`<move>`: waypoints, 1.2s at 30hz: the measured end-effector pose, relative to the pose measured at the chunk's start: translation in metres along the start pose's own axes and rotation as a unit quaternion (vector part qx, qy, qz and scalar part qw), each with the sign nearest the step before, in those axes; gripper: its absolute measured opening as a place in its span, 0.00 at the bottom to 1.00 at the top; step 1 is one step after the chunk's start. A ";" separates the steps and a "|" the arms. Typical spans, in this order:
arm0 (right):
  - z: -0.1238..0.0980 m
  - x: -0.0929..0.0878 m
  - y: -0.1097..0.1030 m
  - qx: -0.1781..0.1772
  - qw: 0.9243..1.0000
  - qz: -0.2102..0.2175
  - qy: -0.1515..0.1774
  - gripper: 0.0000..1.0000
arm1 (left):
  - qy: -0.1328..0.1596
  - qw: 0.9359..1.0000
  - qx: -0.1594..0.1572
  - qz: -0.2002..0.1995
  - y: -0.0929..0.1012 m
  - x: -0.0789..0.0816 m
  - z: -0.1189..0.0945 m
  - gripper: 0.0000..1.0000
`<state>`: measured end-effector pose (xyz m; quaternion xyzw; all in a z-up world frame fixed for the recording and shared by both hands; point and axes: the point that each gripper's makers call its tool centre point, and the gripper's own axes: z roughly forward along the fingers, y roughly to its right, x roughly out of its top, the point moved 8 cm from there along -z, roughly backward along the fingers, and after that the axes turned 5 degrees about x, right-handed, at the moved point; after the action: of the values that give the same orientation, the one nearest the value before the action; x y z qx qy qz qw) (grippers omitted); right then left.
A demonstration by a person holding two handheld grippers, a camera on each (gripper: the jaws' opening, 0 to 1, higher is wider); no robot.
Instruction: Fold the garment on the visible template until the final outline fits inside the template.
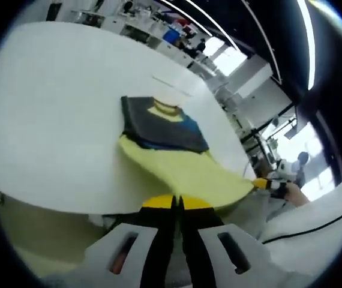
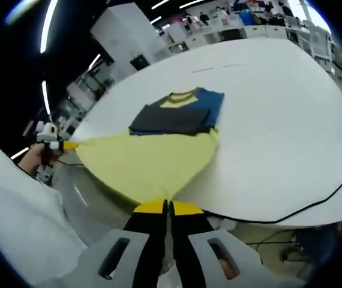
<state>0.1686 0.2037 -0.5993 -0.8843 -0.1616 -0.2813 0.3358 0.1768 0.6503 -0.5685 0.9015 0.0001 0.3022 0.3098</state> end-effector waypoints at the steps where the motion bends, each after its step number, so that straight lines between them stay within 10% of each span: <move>1: -0.001 0.000 -0.002 0.001 1.000 -0.002 -0.002 0.03 | 0.000 1.000 -0.001 0.001 0.001 0.000 -0.001 0.00; 20: -0.018 0.017 -0.009 0.024 1.000 -0.004 -0.011 0.02 | -0.026 0.999 -0.028 0.003 0.009 0.007 -0.011 0.00; 36: 0.001 0.096 0.015 0.018 0.998 -0.056 0.018 0.02 | 0.026 0.999 -0.028 0.012 -0.002 0.073 0.018 0.00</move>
<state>0.2523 0.2024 -0.5492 -0.8624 -0.2096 -0.3130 0.3381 0.2467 0.6555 -0.5403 0.8844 -0.0106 0.3289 0.3309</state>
